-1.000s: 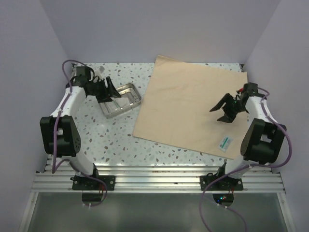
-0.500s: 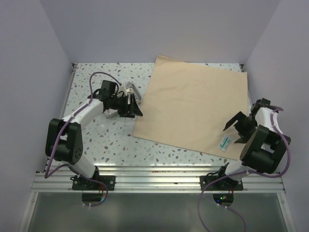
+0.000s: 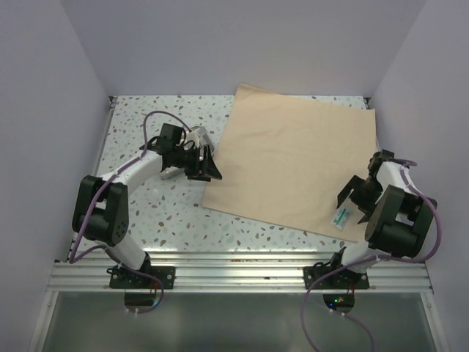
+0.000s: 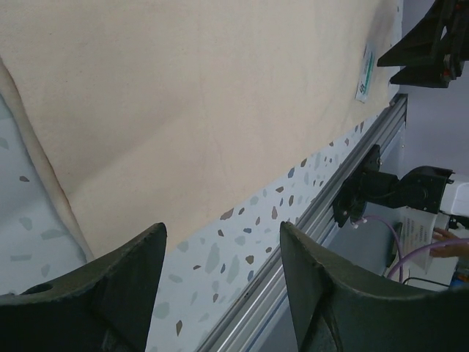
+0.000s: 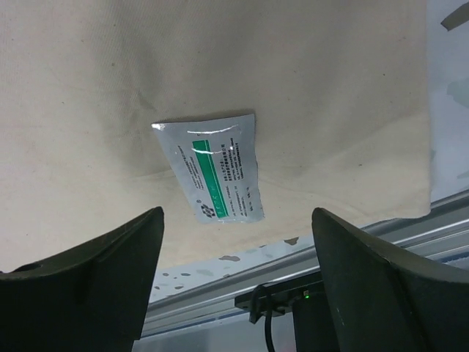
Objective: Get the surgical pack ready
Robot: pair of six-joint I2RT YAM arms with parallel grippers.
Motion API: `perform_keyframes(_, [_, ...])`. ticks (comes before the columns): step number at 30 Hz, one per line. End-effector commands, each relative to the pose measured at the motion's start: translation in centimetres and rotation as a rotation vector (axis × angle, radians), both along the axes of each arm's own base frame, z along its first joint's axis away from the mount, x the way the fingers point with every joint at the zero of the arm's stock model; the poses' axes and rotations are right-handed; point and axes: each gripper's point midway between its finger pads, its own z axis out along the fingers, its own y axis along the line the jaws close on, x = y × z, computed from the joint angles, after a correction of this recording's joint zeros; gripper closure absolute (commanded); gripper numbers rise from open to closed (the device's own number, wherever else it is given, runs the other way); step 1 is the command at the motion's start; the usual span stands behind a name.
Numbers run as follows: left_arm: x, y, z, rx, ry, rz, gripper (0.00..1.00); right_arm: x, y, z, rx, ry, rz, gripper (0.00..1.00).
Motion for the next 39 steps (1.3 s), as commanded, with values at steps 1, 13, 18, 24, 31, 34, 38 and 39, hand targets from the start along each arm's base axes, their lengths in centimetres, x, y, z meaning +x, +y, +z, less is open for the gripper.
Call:
perform_keyframes(1, [0.9,-0.8,1.6,-0.035,-0.049,-0.008,0.33,0.9,-0.8,-0.5,-0.063,-0.005,0.016,0.15])
perform_keyframes(13, [1.2,-0.7,1.9,-0.031,-0.063,0.007,0.33,1.4,0.1,-1.9,-0.079,0.033,0.068,0.25])
perform_keyframes(18, [0.9,-0.8,1.8,-0.040,-0.059,0.008,0.33,0.9,0.3,-2.5,-0.088,0.066,0.075,0.25])
perform_keyframes(24, [0.8,-0.8,2.0,-0.047,-0.060,0.006,0.33,0.7,0.7,-3.6,-0.090,0.088,0.067,0.30])
perform_keyframes(31, [0.6,-0.8,2.1,-0.047,-0.060,0.003,0.33,0.6,0.8,-3.6,-0.095,0.100,0.073,0.42])
perform_keyframes(34, [0.7,-0.8,2.3,-0.048,-0.065,0.005,0.32,1.0,0.8,-2.9,-0.097,0.075,0.074,0.46])
perform_keyframes(38, [0.8,-0.8,2.6,-0.053,-0.065,0.005,0.33,1.7,0.9,-1.8,-0.093,0.039,0.080,0.55])
perform_keyframes(39, [0.8,-0.9,2.5,-0.054,-0.063,0.005,0.32,1.9,1.0,-1.5,-0.086,0.029,0.080,0.56])
